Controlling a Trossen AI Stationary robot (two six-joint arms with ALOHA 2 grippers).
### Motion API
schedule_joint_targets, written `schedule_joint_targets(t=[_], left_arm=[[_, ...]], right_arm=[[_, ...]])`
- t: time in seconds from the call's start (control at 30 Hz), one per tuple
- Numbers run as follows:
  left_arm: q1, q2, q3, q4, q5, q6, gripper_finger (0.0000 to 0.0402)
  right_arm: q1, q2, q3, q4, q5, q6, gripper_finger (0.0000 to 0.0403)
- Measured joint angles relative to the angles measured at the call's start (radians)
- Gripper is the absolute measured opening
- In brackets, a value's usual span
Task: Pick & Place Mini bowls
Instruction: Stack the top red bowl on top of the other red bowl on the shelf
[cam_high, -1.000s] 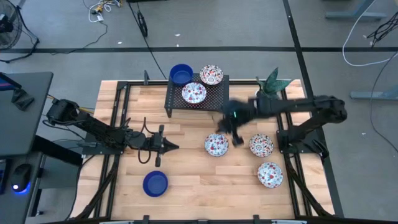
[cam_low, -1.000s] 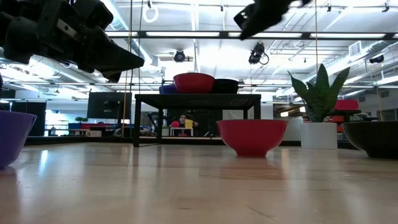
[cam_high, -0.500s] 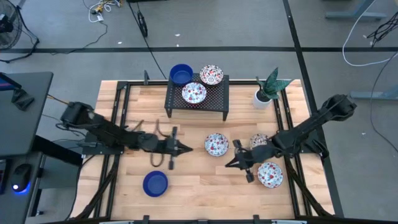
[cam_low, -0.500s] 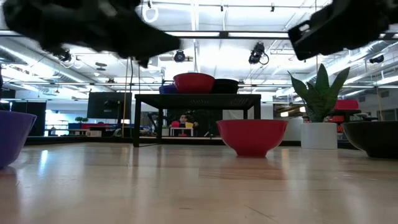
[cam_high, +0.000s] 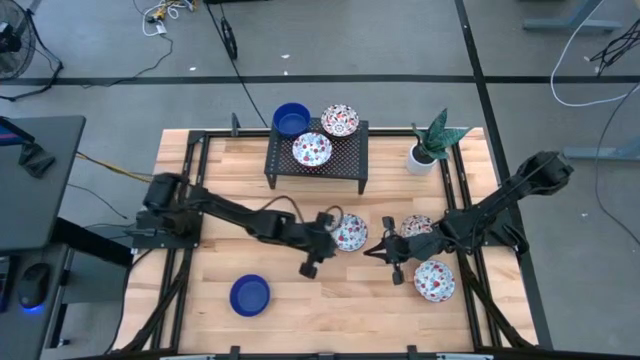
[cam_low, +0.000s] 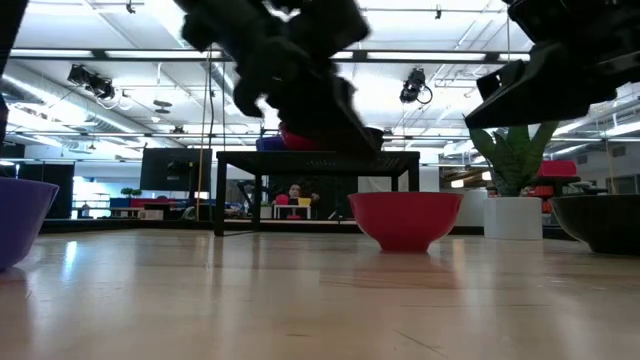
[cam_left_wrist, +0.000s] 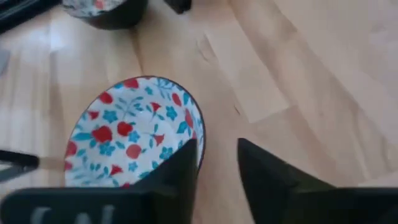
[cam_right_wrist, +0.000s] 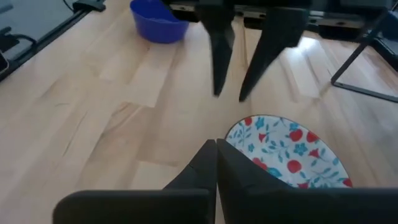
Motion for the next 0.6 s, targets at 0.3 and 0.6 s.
schedule_joint_targets(t=[0.3, 0.6], left_arm=[[0.012, 0.132, 0.120, -0.084, 0.022, 0.078, 0.0208], [0.014, 0.136, 0.117, -0.079, -0.085, 0.051, 0.0142]], right_arm=[[0.000, 0.000, 0.000, -0.026, -0.002, 0.008, 0.0008], [0.000, 0.000, 0.000, -0.027, -0.002, 0.008, 0.0009]])
